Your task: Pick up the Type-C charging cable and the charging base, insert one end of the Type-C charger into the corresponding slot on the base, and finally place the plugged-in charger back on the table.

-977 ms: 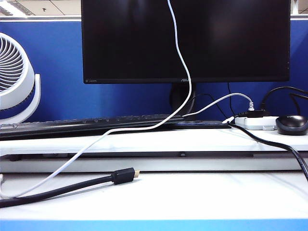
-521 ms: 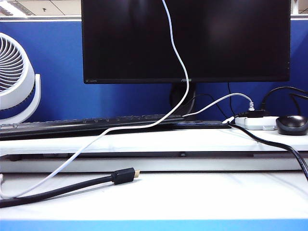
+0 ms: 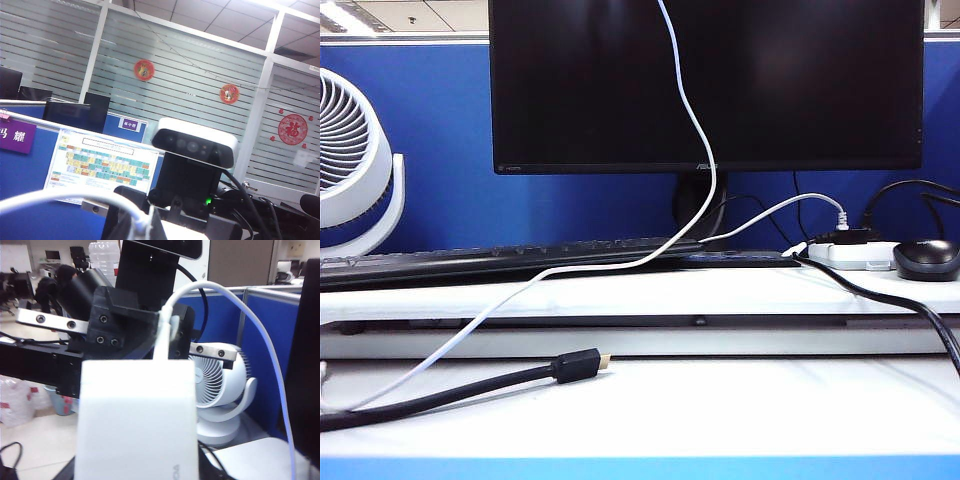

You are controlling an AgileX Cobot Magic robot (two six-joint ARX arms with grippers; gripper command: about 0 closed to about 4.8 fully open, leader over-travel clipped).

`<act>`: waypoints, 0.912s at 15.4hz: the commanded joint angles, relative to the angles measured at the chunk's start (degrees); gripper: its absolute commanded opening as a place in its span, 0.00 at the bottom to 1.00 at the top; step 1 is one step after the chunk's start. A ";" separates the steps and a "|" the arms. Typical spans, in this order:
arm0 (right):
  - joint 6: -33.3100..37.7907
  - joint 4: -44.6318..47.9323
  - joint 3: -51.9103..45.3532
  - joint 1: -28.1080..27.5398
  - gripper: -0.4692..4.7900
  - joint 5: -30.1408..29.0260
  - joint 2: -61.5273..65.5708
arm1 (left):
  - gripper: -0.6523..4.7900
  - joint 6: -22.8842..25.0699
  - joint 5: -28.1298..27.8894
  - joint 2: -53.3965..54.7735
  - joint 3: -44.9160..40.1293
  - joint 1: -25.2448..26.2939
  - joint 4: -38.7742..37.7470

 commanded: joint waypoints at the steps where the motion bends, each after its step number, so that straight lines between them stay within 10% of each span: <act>1: 2.97 2.01 0.52 0.09 0.08 -2.49 -0.37 | 0.11 0.44 5.68 -0.11 0.13 -0.02 -3.41; 14: 15.34 9.25 0.50 0.17 0.08 -6.34 1.07 | 0.11 17.44 19.50 0.02 0.11 -2.14 -25.46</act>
